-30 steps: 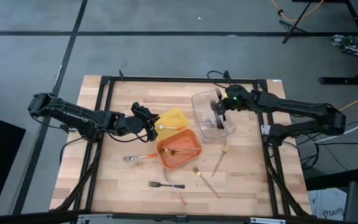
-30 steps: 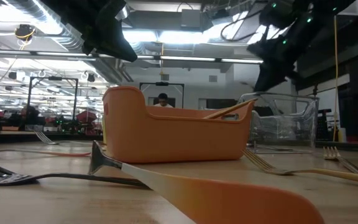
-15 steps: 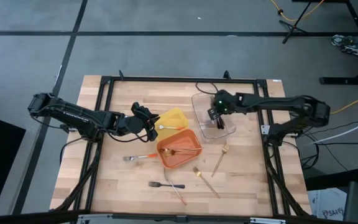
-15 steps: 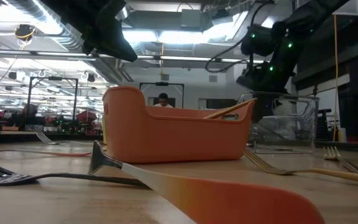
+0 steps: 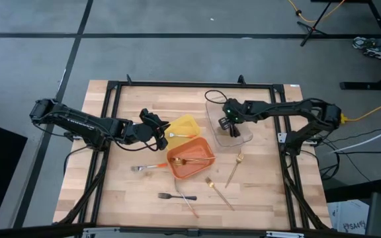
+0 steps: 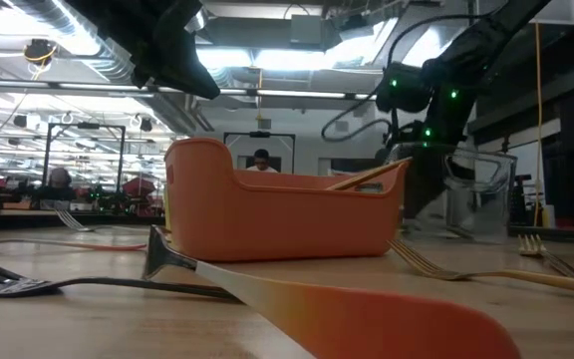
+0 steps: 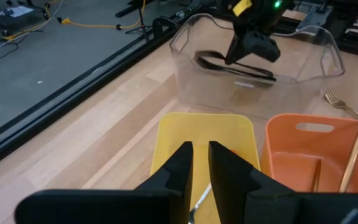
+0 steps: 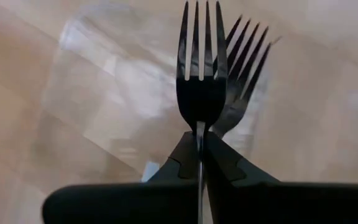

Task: Sort silverware by color (type)
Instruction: Put the black fork into the transparent bin

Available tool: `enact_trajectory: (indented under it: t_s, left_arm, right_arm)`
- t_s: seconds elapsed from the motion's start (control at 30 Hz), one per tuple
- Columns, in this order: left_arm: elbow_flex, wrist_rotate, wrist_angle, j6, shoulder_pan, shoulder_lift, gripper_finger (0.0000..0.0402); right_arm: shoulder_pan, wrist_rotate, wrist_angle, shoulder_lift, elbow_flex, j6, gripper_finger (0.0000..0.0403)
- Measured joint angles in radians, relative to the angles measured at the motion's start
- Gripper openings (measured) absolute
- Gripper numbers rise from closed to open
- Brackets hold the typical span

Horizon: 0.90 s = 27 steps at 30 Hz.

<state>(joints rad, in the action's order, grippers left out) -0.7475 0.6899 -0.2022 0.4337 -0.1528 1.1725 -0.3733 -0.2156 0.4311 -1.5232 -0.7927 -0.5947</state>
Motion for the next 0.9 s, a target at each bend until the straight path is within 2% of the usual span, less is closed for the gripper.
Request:
enact_trajectory:
  t_s: [0.6,0.9]
  left_arm:
    - [0.000,0.000,0.000,0.001,0.000,0.000,0.0046]
    - [0.000,0.000,0.000,0.001,0.000,0.000,0.0046]
  right_arm:
    - [0.000,0.000,-0.020,0.000,0.002,0.000,0.0002]
    - [0.000,0.000,-0.022,0.000,0.002,0.000,0.0059]
